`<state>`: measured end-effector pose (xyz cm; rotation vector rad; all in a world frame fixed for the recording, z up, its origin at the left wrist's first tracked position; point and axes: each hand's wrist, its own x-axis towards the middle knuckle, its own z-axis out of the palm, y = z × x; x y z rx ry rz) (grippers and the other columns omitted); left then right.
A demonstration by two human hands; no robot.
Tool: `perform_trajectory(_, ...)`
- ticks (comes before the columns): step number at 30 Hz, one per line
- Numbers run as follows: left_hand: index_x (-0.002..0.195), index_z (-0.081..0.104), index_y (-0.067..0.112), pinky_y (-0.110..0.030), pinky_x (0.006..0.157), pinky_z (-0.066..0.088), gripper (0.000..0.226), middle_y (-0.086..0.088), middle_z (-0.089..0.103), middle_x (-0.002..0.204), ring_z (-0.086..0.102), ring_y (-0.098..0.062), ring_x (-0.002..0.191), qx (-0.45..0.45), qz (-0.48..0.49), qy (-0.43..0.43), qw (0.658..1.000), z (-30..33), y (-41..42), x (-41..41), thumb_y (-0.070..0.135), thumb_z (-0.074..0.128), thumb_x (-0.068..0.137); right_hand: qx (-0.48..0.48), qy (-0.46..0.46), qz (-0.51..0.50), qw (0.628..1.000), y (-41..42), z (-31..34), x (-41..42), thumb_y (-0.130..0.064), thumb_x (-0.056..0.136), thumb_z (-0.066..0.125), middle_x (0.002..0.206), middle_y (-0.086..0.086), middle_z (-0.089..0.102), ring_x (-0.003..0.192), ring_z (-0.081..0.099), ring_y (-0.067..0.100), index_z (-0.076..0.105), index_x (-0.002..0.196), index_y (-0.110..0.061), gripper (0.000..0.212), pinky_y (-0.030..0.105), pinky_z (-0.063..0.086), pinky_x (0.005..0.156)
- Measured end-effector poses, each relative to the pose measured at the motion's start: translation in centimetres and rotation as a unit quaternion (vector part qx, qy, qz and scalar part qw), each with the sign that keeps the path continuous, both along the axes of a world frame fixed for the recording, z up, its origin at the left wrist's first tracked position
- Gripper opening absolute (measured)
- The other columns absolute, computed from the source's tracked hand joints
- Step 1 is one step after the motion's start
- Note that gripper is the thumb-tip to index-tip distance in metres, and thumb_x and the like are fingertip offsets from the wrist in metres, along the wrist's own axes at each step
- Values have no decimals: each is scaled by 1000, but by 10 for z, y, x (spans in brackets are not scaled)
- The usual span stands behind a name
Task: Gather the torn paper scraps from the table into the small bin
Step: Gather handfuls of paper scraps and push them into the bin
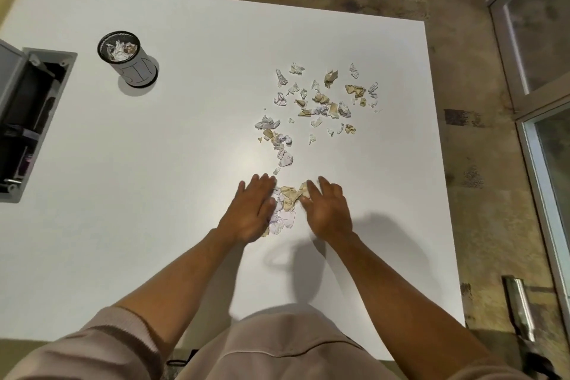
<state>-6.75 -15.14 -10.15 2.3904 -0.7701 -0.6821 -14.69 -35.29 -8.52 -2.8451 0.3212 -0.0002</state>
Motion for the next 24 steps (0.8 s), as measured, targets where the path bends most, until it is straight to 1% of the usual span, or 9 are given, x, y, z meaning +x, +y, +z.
perform_trajectory(2, 154, 21, 21, -41, 121, -2, 61, -4, 14, 163, 2, -22, 152, 25, -53, -3, 998, 2, -6, 0, 52, 25, 102, 8, 44, 23, 999, 11, 2, -2, -30, 86, 70, 125, 23, 62, 100, 61, 40, 67, 121, -8, 42, 40, 52, 87)
perform_trajectory(4, 154, 22, 18, -36, 120, -4, 65, -6, 13, 164, 1, -22, 152, 43, -82, -10, 996, 1, -6, -5, 51, 35, 100, 23, 93, 58, 994, 18, 5, -3, -37, 94, 58, 142, 20, 50, 117, 52, 38, 56, 134, -13, 47, 40, 44, 99)
perform_trajectory(7, 153, 27, 14, -35, 120, -2, 74, -7, 15, 163, 4, -24, 152, 53, -110, -9, 992, 3, 0, -14, 54, 48, 94, 36, 138, 91, 986, 25, 6, -11, -42, 98, 45, 154, 12, 34, 129, 39, 33, 44, 143, -21, 50, 37, 36, 102)
perform_trajectory(9, 151, 31, 12, -41, 123, 8, 81, -9, 21, 161, 10, -27, 151, 42, -113, -8, 993, 8, 4, -18, 58, 53, 89, 47, 146, 99, 983, 27, 8, -18, -41, 97, 47, 154, 10, 33, 131, 37, 30, 44, 143, -21, 50, 36, 34, 104)
perform_trajectory(11, 149, 36, 13, -45, 119, 24, 89, -11, 28, 158, 20, -30, 149, 36, -102, -46, 993, 12, 9, -22, 64, 59, 80, 71, 152, 87, 982, 25, 11, -25, -42, 96, 50, 154, 9, 33, 133, 35, 28, 42, 144, -21, 53, 34, 30, 108)
perform_trajectory(15, 148, 28, 35, -46, 99, 40, 99, -1, 29, 153, 34, -28, 134, 130, -49, -92, 986, 21, 12, -37, 73, 66, 65, 85, 170, 61, 980, 22, 14, -32, -52, 89, 57, 155, 7, 31, 133, 33, 28, 35, 148, -28, 67, 35, 35, 107)
perform_trajectory(17, 146, 29, 38, -44, 89, 43, 98, 0, 31, 145, 38, -28, 123, 159, -32, -88, 983, 22, 7, -45, 70, 70, 63, 73, 193, 69, 976, 27, 15, -29, -54, 86, 60, 154, 5, 30, 131, 33, 29, 33, 148, -32, 71, 35, 38, 104)
perform_trajectory(20, 145, 38, 33, -39, 82, 48, 86, -3, 36, 140, 40, -30, 116, 163, -2, -69, 984, 24, -1, -52, 53, 77, 71, 40, 211, 87, 973, 39, 17, -24, -47, 89, 60, 149, 7, 33, 125, 36, 30, 33, 146, -33, 65, 35, 41, 97)
perform_trajectory(24, 136, 52, 23, -35, 83, 48, 49, -4, 44, 136, 41, -30, 114, 131, 15, -61, 989, 25, -5, -57, 27, 66, 89, -3, 192, 101, 976, 52, 15, -28, -27, 97, 52, 135, 9, 42, 116, 43, 31, 41, 138, -26, 43, 33, 44, 87)
